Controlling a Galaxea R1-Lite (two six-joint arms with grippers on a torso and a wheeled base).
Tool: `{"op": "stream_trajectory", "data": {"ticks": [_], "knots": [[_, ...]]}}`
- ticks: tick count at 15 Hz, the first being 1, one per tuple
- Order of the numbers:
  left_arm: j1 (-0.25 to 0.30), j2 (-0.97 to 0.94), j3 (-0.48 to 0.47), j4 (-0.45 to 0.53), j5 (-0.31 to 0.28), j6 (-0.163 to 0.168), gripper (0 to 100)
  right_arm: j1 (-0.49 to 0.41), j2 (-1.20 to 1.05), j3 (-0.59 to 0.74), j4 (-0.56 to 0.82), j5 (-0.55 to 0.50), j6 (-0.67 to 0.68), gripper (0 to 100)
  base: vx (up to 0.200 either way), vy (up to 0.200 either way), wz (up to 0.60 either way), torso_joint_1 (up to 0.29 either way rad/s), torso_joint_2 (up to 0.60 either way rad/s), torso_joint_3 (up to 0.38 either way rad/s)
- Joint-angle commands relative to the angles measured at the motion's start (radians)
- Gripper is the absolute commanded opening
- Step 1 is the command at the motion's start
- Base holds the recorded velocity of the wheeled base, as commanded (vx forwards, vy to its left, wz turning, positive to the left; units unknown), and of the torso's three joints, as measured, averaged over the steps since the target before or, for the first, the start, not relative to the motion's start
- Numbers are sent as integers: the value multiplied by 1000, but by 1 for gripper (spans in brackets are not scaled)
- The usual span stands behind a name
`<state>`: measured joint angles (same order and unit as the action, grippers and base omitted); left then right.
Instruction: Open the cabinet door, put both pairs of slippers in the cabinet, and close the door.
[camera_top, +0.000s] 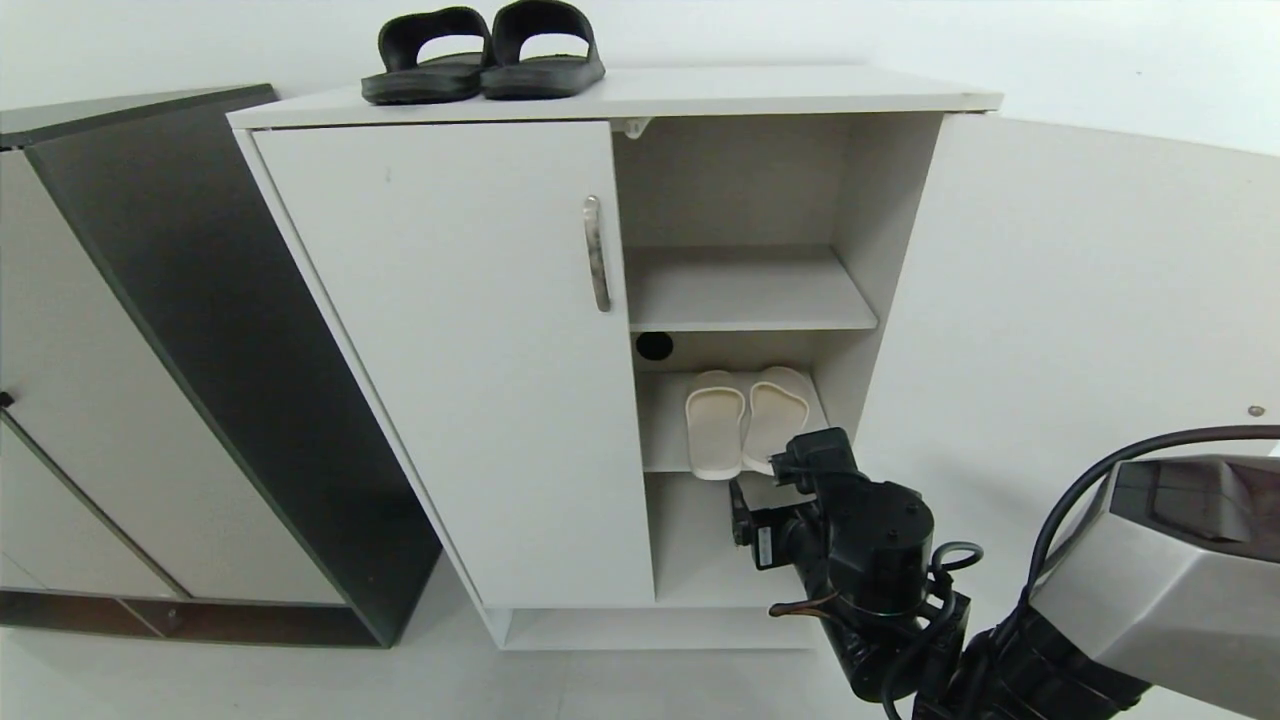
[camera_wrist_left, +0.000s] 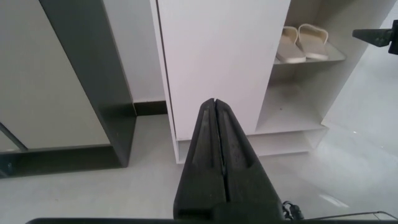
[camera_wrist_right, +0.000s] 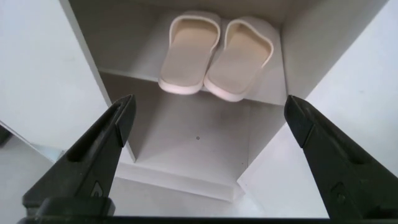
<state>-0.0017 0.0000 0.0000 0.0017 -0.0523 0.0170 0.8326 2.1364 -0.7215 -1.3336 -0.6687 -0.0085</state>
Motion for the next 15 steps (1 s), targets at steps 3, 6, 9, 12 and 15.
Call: {"op": "stream_trajectory", "data": {"ticks": [3, 6, 9, 12, 15], "knots": [[0, 2, 0, 0, 0, 1, 0, -4, 7, 1, -1, 0, -1, 100, 0, 0, 0, 1, 1, 176], [0, 2, 0, 0, -1, 6, 0, -24, 7, 1, -2, -2, -1, 100, 0, 0, 0, -1, -1, 28], [0, 2, 0, 0, -1, 6, 0, -26, 7, -3, -2, -3, -1, 100, 0, 0, 0, 0, 0, 0], [0, 2, 0, 0, -1, 6, 0, -29, 5, 2, -12, -3, 1, 100, 0, 0, 0, 0, 0, 0], [0, 2, 0, 0, -1, 6, 0, -44, 5, 5, -47, -9, -7, 100, 0, 0, 0, 0, 0, 0]]}}
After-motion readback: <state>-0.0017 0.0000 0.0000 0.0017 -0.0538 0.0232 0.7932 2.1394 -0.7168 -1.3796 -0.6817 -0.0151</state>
